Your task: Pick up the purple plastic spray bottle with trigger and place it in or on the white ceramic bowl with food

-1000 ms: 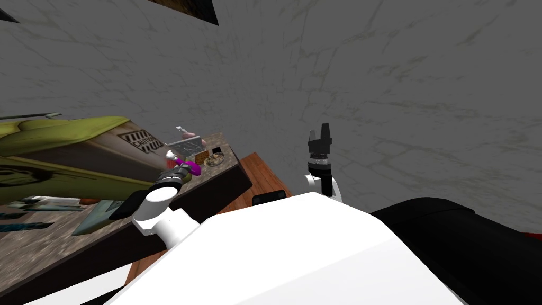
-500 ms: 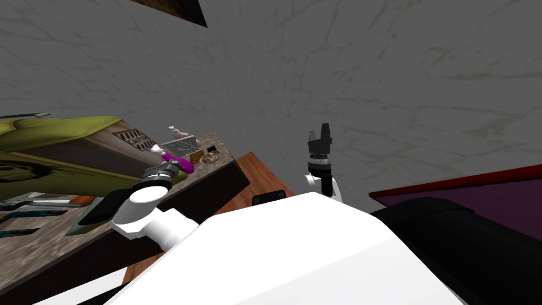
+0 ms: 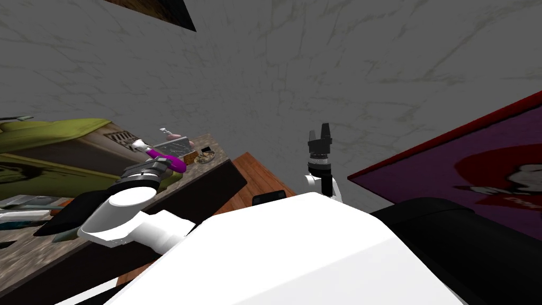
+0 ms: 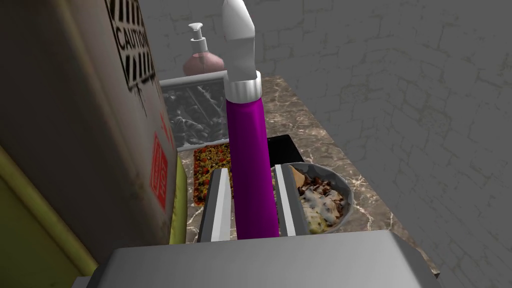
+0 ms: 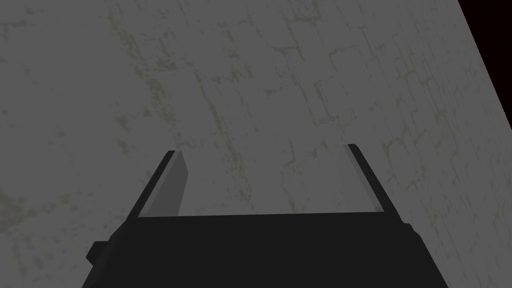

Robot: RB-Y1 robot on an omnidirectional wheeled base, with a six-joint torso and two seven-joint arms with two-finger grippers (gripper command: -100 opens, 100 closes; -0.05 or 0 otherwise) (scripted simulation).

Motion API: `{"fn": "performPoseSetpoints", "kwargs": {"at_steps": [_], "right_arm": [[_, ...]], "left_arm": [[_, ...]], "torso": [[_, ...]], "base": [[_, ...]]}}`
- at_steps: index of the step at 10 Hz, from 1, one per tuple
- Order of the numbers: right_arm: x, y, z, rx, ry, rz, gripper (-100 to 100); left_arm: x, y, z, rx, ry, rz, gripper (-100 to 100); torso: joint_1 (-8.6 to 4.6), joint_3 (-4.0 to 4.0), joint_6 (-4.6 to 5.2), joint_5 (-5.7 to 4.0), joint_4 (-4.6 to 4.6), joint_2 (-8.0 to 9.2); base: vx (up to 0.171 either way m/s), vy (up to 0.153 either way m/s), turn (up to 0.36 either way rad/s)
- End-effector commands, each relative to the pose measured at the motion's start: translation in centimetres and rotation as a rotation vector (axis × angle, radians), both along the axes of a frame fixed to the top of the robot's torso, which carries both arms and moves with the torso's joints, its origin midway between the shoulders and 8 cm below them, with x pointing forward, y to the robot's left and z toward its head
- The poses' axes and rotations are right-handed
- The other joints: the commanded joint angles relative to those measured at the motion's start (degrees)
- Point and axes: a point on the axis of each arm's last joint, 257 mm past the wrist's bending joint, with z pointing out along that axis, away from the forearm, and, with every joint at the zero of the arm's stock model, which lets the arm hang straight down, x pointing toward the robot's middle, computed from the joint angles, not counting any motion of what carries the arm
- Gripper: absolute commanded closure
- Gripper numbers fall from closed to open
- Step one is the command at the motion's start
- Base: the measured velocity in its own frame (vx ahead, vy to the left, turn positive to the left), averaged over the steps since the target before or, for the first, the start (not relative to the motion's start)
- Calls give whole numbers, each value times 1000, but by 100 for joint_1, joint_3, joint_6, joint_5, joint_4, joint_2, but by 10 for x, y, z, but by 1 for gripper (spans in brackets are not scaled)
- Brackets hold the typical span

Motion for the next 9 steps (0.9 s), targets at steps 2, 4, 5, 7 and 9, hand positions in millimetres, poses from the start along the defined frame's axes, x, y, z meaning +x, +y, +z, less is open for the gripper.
{"fn": "performPoseSetpoints", "kwargs": {"at_steps": [2,4,5,7,9], "right_arm": [[0,0,0,0,0,0,0],[0,0,0,0,0,0,0],[0,0,0,0,0,0,0],[0,0,0,0,0,0,0],[0,0,0,0,0,0,0]], "left_arm": [[-9,4,22,15,-12,22,100],[-17,7,36,31,-15,44,100],[-21,9,43,39,-14,55,100],[-29,12,53,54,-9,80,100],[-37,15,58,63,1,104,100]], "torso": [[4,-5,-1,0,-2,-9],[7,-17,-2,0,-6,-30],[12,-24,-1,2,-10,-42],[20,-36,-3,4,-14,-62],[29,-51,-3,7,-21,-88]], "base": [[-51,-9,-129],[5,2,-111],[42,15,-84],[77,28,-68],[127,36,-41]]}}
